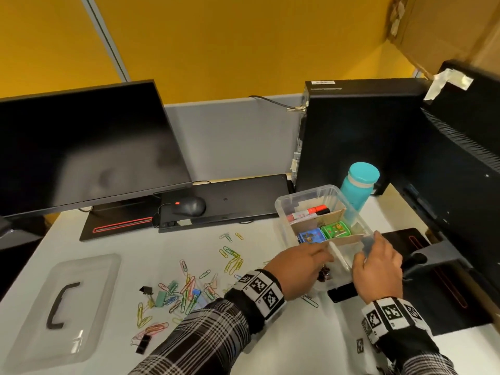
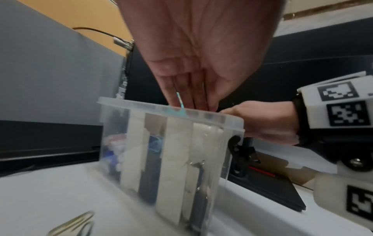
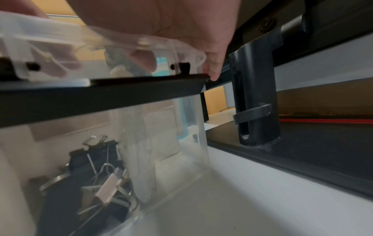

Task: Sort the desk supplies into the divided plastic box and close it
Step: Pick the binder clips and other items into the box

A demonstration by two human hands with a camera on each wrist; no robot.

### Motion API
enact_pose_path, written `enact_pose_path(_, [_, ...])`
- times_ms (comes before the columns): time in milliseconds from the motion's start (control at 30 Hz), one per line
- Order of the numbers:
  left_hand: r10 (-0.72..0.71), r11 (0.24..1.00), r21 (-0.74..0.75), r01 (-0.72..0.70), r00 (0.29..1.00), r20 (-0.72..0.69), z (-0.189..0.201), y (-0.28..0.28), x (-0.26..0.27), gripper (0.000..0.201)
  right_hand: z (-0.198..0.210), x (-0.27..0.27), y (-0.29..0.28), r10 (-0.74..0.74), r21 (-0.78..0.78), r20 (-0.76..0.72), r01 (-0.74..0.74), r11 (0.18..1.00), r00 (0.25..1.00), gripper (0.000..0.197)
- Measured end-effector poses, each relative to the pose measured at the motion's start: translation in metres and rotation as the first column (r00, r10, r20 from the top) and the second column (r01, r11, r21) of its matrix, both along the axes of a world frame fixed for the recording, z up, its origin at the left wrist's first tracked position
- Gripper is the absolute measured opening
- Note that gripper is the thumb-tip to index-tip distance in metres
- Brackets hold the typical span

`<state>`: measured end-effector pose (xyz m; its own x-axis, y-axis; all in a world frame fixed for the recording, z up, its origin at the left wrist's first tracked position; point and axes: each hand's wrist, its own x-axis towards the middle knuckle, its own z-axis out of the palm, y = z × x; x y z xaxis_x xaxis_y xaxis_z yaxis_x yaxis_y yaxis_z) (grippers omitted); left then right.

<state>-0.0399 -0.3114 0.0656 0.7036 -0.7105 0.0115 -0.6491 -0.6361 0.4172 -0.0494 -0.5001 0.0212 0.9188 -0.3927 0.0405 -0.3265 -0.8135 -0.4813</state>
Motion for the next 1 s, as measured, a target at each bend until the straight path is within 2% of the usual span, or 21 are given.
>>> enact_pose_path(133, [0.185, 0.974, -0.136, -0.179, 0.982, 0.036, -0.009, 0.060, -0.020, 0.034, 0.010, -0.001, 0.005, -0.003, -0.130, -0.042, -0.002, 0.992, 0.999, 0.062])
enact_pose_path(233, [0.341, 0.934, -0.120, -0.338, 0.940, 0.007, -0.024, 0.121, -0.032, 0.032, 0.030, -0.003, 0.026, 0.126, -0.140, 0.133, -0.108, 0.984, 0.983, 0.061])
enact_pose_path(333, [0.481, 0.876, -0.021, -0.481, 0.876, -0.001, -0.044, 0.184, -0.044, 0.030, 0.049, -0.003, 0.064, 0.317, -0.125, 0.312, -0.293, 0.948, 0.896, 0.045])
enact_pose_path(400, [0.578, 0.815, 0.045, -0.577, 0.816, -0.007, -0.057, 0.222, -0.052, 0.030, 0.049, -0.003, 0.094, 0.476, -0.154, 0.356, -0.452, 0.879, 0.804, 0.032])
enact_pose_path(467, [0.644, 0.761, 0.109, -0.640, 0.765, -0.012, -0.067, 0.253, -0.060, 0.030, 0.039, -0.008, 0.127, 0.646, -0.136, 0.286, -0.637, 0.758, 0.708, 0.026])
enact_pose_path(533, [0.670, 0.734, 0.159, -0.661, 0.742, -0.009, -0.074, 0.275, -0.067, 0.029, 0.020, -0.015, 0.160, 0.779, -0.050, 0.163, -0.784, 0.619, 0.605, 0.019])
enact_pose_path(600, [0.673, 0.726, 0.196, -0.659, 0.740, -0.002, -0.079, 0.288, -0.073, 0.029, -0.003, -0.020, 0.190, 0.862, 0.014, 0.037, -0.862, 0.506, 0.506, 0.021])
enact_pose_path(633, [0.669, 0.727, 0.209, -0.654, 0.743, -0.003, -0.081, 0.293, -0.075, 0.030, -0.014, -0.022, 0.205, 0.879, 0.033, -0.027, -0.878, 0.477, 0.476, 0.024])
enact_pose_path(733, [0.664, 0.723, 0.261, -0.640, 0.748, -0.005, -0.087, 0.303, -0.075, 0.035, -0.041, -0.026, 0.241, 0.871, 0.056, -0.225, -0.886, 0.459, 0.437, 0.030])
enact_pose_path(800, [0.659, 0.708, 0.328, -0.625, 0.752, 0.010, -0.089, 0.305, -0.072, 0.040, -0.054, -0.028, 0.258, 0.861, 0.032, -0.296, -0.896, 0.442, 0.414, 0.032])
enact_pose_path(900, [0.646, 0.697, 0.379, -0.609, 0.762, 0.034, -0.090, 0.305, -0.066, 0.043, -0.063, -0.030, 0.272, 0.854, -0.018, -0.339, -0.910, 0.414, 0.395, 0.035])
enact_pose_path(1000, [0.629, 0.707, 0.386, -0.593, 0.777, 0.041, -0.093, 0.306, -0.063, 0.043, -0.061, -0.029, 0.276, 0.836, -0.040, -0.327, -0.891, 0.453, 0.440, 0.037])
